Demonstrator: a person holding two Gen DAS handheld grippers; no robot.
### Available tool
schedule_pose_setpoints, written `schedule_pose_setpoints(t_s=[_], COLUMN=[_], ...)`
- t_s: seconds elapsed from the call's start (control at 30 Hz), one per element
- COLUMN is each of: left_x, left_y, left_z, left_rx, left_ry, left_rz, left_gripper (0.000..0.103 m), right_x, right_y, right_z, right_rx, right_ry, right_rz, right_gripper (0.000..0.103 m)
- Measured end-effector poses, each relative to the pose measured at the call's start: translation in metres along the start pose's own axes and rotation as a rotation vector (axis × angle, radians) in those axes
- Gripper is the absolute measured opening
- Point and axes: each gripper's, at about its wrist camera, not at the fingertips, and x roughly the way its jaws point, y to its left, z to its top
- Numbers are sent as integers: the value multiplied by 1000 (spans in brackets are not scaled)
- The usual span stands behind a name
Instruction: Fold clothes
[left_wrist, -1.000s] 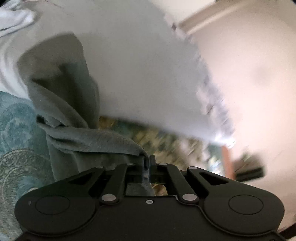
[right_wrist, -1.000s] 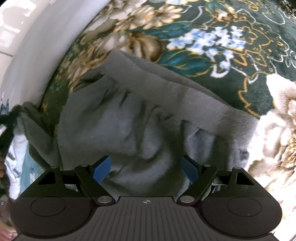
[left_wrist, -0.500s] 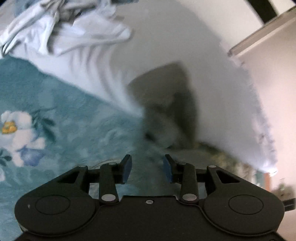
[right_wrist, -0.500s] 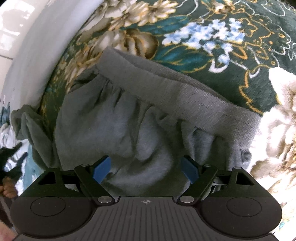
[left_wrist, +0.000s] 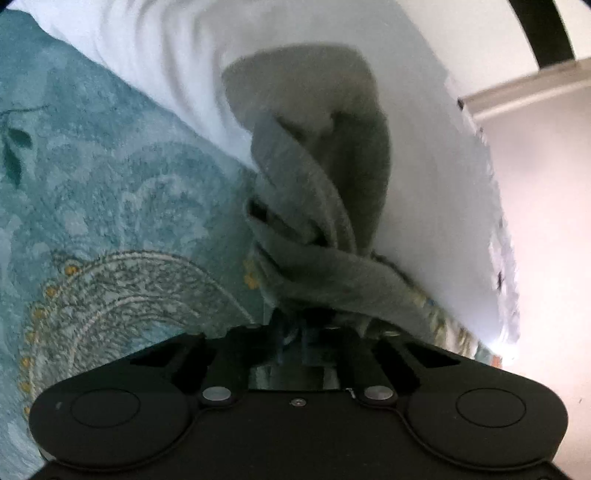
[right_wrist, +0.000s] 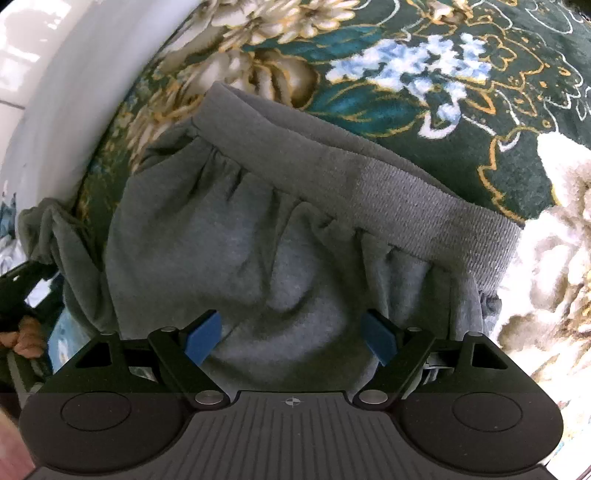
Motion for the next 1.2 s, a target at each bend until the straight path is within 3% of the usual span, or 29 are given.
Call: schedule_pose_setpoints(t_s=[0.1,0.3,0.4,0.53,0.7,0.87,0.97,1.1,1.2], left_x=[-33,-144,-176,-199,-183,-177,-191,-203,-176], left_y=[-10,-29,-23,-9,24,46,44,33,28], left_z=[-5,-35,-50,-74,-97,-94,-81,-45,-6], left_rx=[31,135,163,183,92,48,100,211,280], left_ry=[-99,-256,-263,-214,-91,-21,-40,-117,-131], left_rz=[-33,-129,-143,-78,51,100,99,125,199], left_gripper=[1,0,0,0,1,5,13,38,40], right_x=[-1,4,9,15,19,21,22,24,26], right_y=[1,9,15,24,33,39,39,41,43], right_z=[-1,-6,-10,-15,-20,-23,-24,-26,-27], right_rx=[-2,-11,-23,-38,-56,-80,-75,-75,-78], right_ry=[1,9,18,29,40,41,43,47,50], right_rz=[-2,12,19,25,20,15,10,12,14], right_gripper=[82,82,82,82,82,82,82,82,82])
